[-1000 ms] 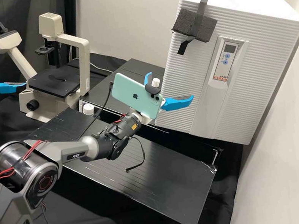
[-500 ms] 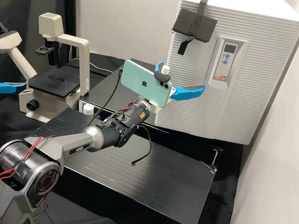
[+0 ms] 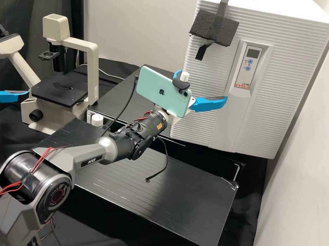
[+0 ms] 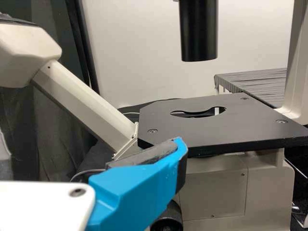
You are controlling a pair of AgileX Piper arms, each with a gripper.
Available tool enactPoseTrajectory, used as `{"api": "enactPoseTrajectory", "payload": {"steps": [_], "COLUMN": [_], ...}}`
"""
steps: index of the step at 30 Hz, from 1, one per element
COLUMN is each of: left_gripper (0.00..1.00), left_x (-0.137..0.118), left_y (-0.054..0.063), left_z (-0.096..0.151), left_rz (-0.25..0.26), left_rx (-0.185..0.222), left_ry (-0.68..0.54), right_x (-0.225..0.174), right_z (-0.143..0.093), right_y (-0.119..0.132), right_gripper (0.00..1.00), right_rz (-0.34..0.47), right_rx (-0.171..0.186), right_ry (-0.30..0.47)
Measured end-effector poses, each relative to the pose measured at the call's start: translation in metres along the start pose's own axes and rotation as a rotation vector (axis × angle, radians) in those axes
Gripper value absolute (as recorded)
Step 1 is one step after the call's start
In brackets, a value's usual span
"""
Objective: Open the incubator door.
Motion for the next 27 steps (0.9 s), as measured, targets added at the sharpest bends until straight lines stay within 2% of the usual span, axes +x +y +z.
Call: {"api": "enactPoseTrajectory", "payload": {"steps": [9, 16, 27], "left_gripper": [1.00, 1.00, 1.00], "left_x": [0.0000, 0.0000, 0.0000], "left_y": [0.0000, 0.0000, 0.0000], "left_z": [0.0000, 0.0000, 0.0000], "left_rz": [0.000, 0.000, 0.000], "left_rx": [0.000, 0.000, 0.000], "left_ry": [0.000, 0.000, 0.000], "right_x": [0.0002, 0.0004, -0.0021], "right_z": [0.0019, 0.0016, -0.0023], "right_y": [-0.0003, -0.0002, 0.0012], "right_gripper": [0.00, 0.00, 0.00], "right_rz": [-0.002, -0.001, -0.015], "right_rx": [-0.007, -0.041, -0.074], "right_ry": [-0.029, -0.032, -0.034]}}
